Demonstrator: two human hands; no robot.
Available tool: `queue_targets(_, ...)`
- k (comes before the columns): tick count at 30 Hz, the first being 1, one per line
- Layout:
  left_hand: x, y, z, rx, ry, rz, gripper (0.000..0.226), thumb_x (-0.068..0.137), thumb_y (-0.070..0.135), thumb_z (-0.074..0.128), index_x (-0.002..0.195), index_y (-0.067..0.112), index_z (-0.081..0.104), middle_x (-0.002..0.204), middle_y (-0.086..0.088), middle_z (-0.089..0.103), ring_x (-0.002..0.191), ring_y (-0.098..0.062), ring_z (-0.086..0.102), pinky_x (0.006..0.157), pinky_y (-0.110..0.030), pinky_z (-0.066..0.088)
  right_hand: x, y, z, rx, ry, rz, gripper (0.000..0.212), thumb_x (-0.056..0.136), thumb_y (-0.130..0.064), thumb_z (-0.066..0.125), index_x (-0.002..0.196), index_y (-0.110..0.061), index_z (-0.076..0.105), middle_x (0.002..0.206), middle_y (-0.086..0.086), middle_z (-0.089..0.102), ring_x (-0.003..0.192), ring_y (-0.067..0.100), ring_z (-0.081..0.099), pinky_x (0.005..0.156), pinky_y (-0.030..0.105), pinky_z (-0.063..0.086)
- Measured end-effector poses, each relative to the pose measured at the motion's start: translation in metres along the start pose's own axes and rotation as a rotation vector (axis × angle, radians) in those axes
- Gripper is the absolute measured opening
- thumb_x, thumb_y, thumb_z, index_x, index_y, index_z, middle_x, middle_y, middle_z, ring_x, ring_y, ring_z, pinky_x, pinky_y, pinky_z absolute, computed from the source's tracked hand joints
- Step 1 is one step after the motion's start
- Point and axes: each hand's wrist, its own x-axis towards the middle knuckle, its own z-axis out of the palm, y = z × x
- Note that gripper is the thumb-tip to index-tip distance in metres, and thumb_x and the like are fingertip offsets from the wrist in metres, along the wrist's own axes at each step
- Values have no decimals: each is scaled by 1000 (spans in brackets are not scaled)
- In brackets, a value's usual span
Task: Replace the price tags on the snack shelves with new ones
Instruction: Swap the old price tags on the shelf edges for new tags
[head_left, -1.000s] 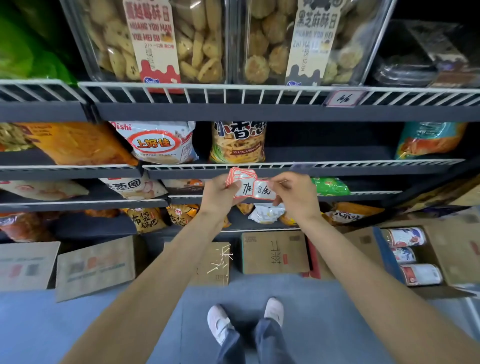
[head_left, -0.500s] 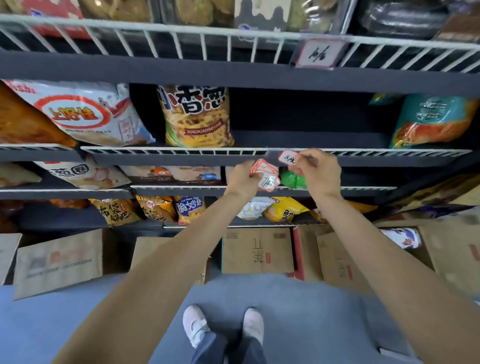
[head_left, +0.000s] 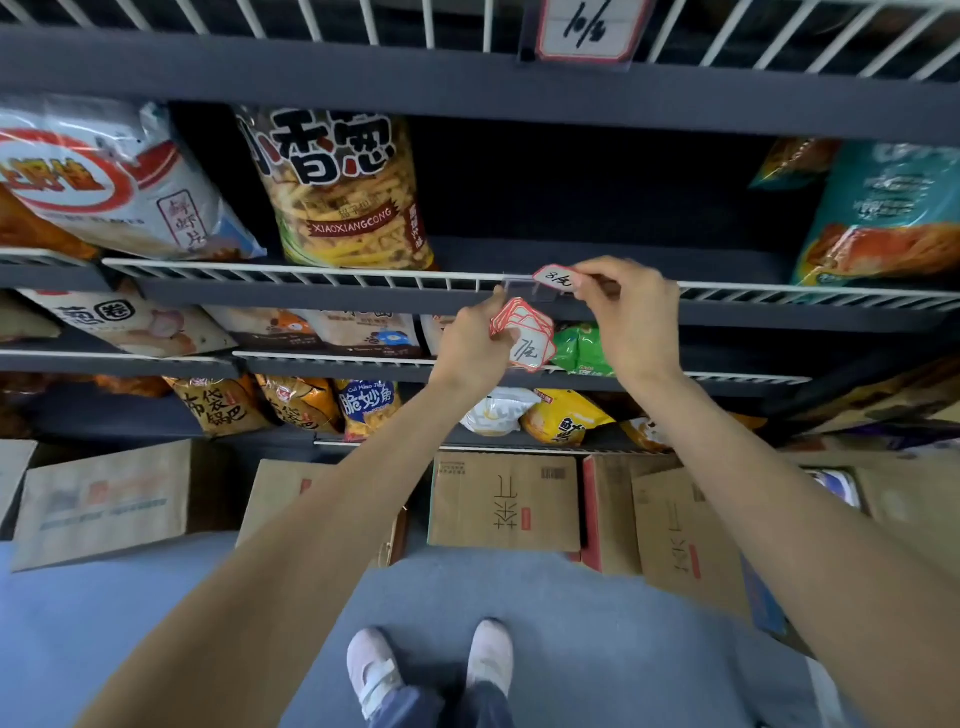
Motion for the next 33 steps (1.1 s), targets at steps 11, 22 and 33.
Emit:
queue_targets(11,-1,-5,-14,238,-50,47,54,97,12,47,146,20,27,134,-13,53,110,-26,57,85,-24,43,10,-2,17,-321,-113,-249,18,91,-17,59,103,-10,70,101,8,61,95,23,57,67,30,44)
queue_targets(22,2,-6,-16,236,-75,27,54,97,12,47,146,21,28,141,-10,47,128,-24,45,100,-28,37,10,0,27,-526,-19,-402,17,61,-4,83,72,-10,71,74,5,63,65,22,59,44,18,32)
queue_targets(33,3,-10,-14,225,-69,30,55,96,11,48,146,21,28,141,-11,47,128,-27,45,97,-29,40,2,0,23,-694,-86,-421,50,40,9,84,84,-11,71,71,9,61,58,25,60,44,19,27)
